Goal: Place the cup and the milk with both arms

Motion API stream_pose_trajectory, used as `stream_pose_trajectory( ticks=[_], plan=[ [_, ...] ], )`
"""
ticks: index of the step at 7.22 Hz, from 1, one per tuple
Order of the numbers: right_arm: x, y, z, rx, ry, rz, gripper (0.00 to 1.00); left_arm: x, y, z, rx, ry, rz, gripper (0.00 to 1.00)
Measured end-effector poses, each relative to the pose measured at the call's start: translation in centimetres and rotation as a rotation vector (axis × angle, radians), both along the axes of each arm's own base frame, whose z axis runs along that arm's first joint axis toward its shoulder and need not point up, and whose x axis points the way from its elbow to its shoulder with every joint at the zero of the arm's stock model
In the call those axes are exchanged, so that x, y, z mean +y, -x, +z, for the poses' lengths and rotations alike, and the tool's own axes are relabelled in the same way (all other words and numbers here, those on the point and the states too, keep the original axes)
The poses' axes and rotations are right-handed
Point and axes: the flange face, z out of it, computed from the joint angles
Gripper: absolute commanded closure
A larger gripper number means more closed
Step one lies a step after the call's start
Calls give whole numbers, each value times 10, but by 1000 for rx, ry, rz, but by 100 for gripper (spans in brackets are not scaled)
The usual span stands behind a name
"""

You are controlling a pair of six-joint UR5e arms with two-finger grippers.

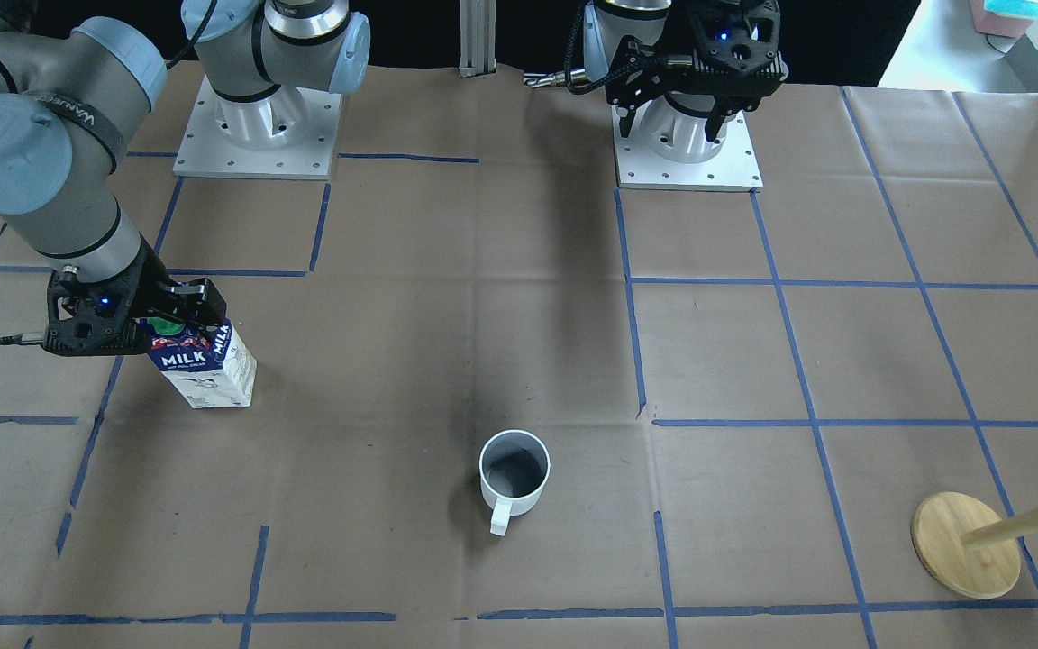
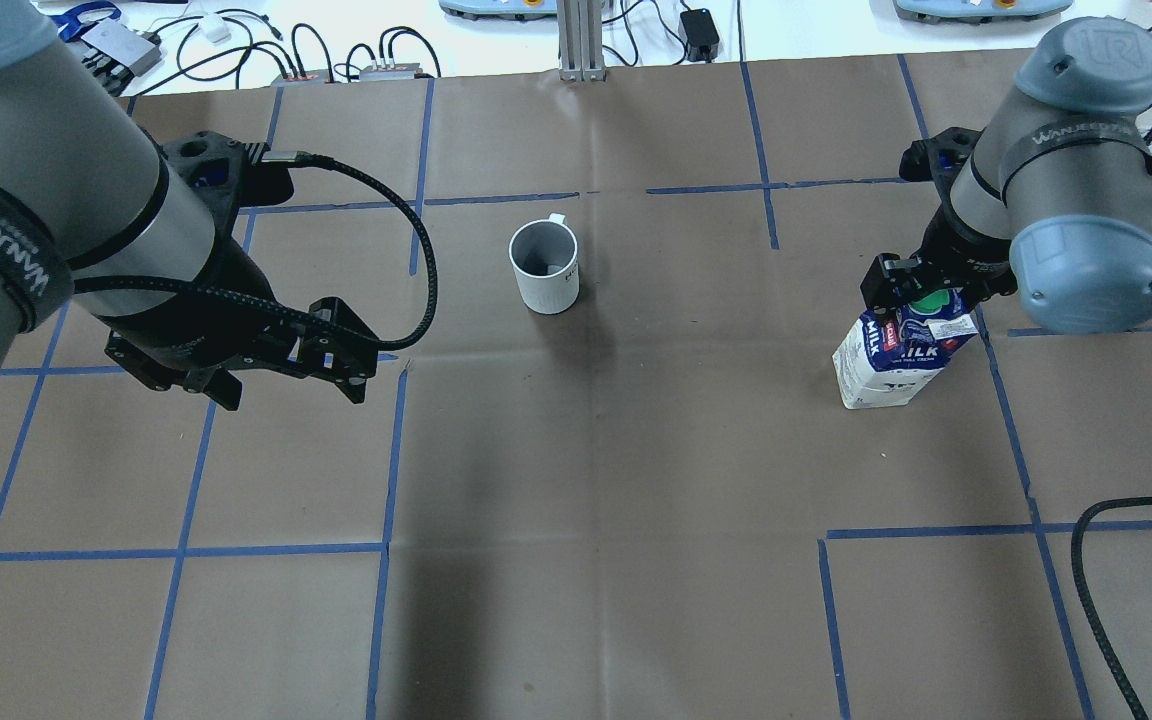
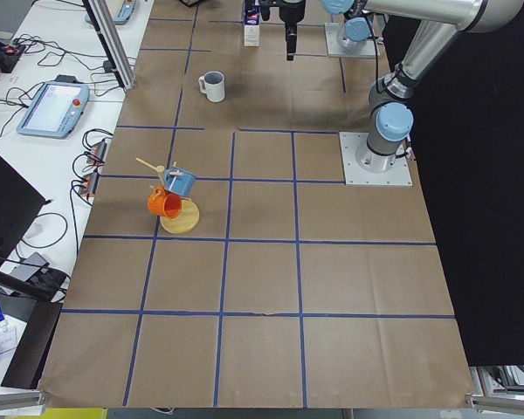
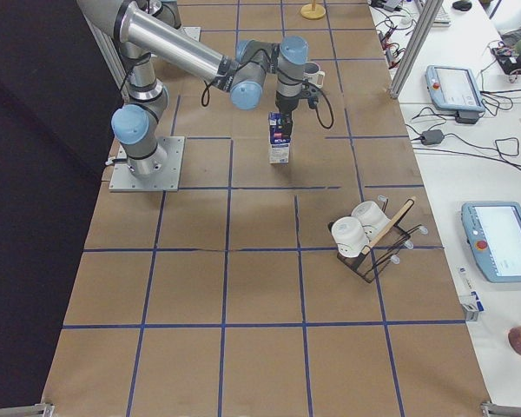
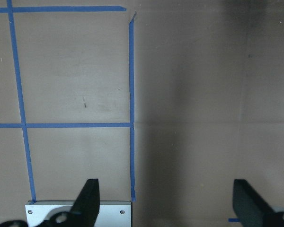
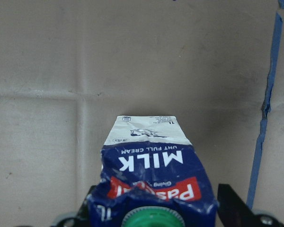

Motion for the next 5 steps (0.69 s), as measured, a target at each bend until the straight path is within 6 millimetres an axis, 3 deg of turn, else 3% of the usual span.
stream_pose_trajectory(
  ticks=[2,5],
  plan=[
    [1,-1,1,-6,-6,1,53,-1,-1,-2,1,8,4,0],
    [-4,-12,13,5,12,25,54,-10,-21,-4,7,4,60,0]
  ],
)
